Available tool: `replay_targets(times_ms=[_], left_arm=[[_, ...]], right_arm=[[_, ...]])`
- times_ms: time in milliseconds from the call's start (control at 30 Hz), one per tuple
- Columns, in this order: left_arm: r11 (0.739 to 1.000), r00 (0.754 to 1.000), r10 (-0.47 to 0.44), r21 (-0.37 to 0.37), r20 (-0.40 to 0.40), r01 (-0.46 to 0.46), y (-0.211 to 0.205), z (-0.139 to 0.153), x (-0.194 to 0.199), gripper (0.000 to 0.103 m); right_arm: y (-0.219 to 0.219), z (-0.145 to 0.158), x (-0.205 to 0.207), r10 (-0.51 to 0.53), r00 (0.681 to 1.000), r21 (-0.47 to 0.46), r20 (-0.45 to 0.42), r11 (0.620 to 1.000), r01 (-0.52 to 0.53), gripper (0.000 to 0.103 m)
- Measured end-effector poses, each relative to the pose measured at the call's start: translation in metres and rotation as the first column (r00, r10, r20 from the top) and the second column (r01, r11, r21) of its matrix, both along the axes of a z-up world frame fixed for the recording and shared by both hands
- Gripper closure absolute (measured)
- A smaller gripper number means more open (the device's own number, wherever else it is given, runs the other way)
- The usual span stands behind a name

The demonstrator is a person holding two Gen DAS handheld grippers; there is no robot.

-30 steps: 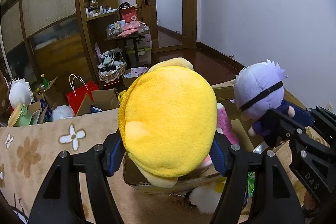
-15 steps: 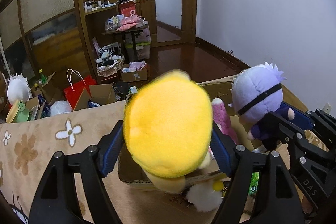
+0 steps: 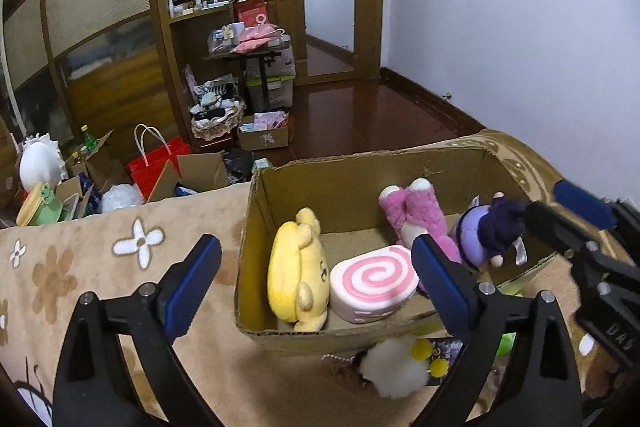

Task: Organize soft objects
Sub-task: 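Open both tools to drop the plushes into the box, then withdraw both tools from the box toward the remaining items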

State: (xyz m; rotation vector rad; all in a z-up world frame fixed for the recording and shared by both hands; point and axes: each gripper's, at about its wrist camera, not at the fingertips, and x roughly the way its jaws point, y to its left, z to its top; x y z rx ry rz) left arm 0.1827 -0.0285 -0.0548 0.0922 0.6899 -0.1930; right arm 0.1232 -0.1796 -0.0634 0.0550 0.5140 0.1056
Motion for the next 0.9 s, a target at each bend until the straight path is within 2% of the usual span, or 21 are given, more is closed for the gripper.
replay_targets(times_ms=[233, 267, 433, 900], left_arm=[[1.000, 1.000, 0.008, 0.001, -0.021, -0.008, 0.003, 0.001, -0.011, 0.005], [1.000, 1.000, 0.009, -0.003, -0.025, -0.009, 0.003, 0.002, -0.014, 0.005], [1.000, 0.998, 0.016, -0.005, -0.057, -0.016, 0.006, 0.003, -0.025, 0.005], [1.000, 0.989, 0.013, 0.020, -0.147, -0.010, 0.013, 0.000, -0.052, 0.005]], right_arm=[[-0.009, 0.009, -0.014, -0.025, 1.000, 0.020, 0.007, 0.999, 0.025, 0.009], [-0.010, 0.011, -0.018, -0.027, 1.000, 0.024, 0.009, 0.999, 0.027, 0.006], [-0.014, 0.015, -0.028, -0.047, 0.999, 0.017, 0.004, 0.999, 0.047, 0.000], [-0.028, 0.006, -0.059, -0.081, 0.994, 0.039, -0.070, 0.996, 0.084, 0.000]])
